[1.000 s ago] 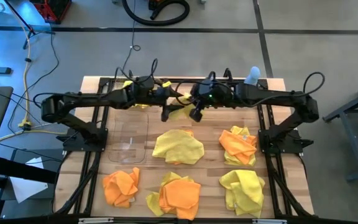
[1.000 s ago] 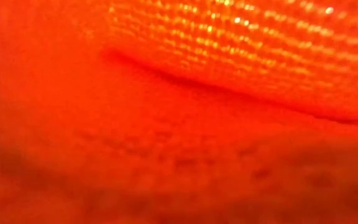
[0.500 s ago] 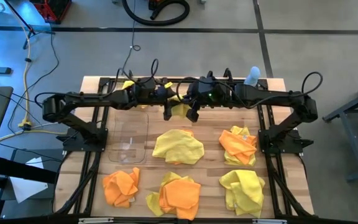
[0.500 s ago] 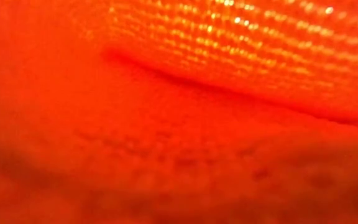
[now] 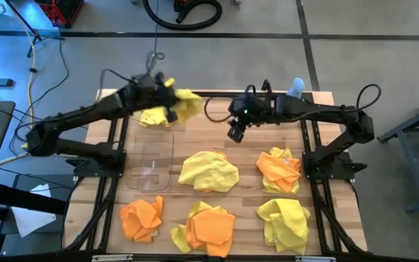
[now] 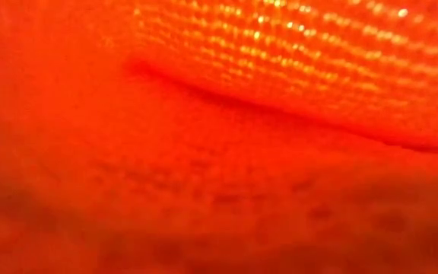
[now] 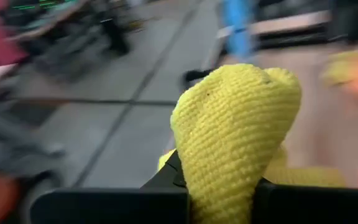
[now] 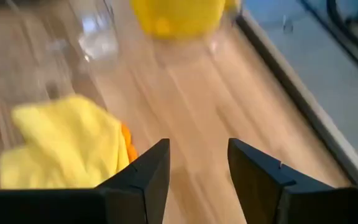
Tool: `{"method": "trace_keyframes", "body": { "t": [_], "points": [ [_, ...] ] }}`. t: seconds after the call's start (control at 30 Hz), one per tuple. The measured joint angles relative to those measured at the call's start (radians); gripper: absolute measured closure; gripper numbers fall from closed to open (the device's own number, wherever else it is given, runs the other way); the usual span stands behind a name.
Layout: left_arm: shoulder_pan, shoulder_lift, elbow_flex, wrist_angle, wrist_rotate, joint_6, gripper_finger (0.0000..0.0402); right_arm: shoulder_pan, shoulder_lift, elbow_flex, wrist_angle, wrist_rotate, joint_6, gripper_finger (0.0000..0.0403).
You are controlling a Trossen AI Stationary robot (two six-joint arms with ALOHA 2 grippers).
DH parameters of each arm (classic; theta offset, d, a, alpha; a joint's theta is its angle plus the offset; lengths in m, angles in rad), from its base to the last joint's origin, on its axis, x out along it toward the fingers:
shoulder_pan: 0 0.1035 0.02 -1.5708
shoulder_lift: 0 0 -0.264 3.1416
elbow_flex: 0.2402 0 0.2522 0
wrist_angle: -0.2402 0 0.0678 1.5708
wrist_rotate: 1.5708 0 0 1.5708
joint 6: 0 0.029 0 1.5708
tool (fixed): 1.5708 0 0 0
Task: Sort microfiber towel by color & place in baskets
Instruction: Put the yellow microfiber towel into the top transparent bin
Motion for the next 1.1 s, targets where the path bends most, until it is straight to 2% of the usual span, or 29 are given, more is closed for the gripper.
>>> {"method": "trace_keyframes", "body": {
  "t": [0.1, 0.17, 0.3, 0.43, 0.57, 0.73, 0.9, 1.1],
  "points": [
    [0.105, -0.016, 0.000, -0.037, -0.012, 0.033, 0.0400, 0.027, -0.004, -0.088, 0.027, 0.025, 0.038, 0.0245],
    [0.178, -0.003, 0.000, -0.078, 0.023, 0.049, 0.0401, 0.048, -0.005, -0.157, 0.057, 0.048, 0.072, 0.0245],
    [0.288, 0.065, 0.000, -0.168, 0.051, 0.093, 0.0401, 0.095, -0.005, -0.283, 0.111, 0.054, 0.168, 0.0245],
    [0.353, 0.141, 0.000, -0.206, 0.067, 0.133, 0.0401, 0.145, -0.005, -0.379, 0.158, 0.075, 0.273, 0.0245],
    [0.367, 0.224, 0.000, -0.234, 0.085, 0.187, 0.0401, 0.193, -0.005, -0.434, 0.193, 0.102, 0.367, 0.0245],
    [0.367, 0.337, 0.000, -0.246, 0.047, 0.209, 0.0401, 0.247, -0.005, -0.460, 0.225, 0.187, 0.428, 0.0245],
    [0.367, 0.442, 0.000, -0.249, -0.029, 0.208, 0.0401, 0.282, -0.005, -0.460, 0.239, 0.242, 0.449, 0.0245],
    [0.366, 0.495, 0.000, -0.223, -0.117, 0.132, 0.0385, 0.293, -0.005, -0.460, 0.253, 0.252, 0.449, 0.0245]
  ]
}}
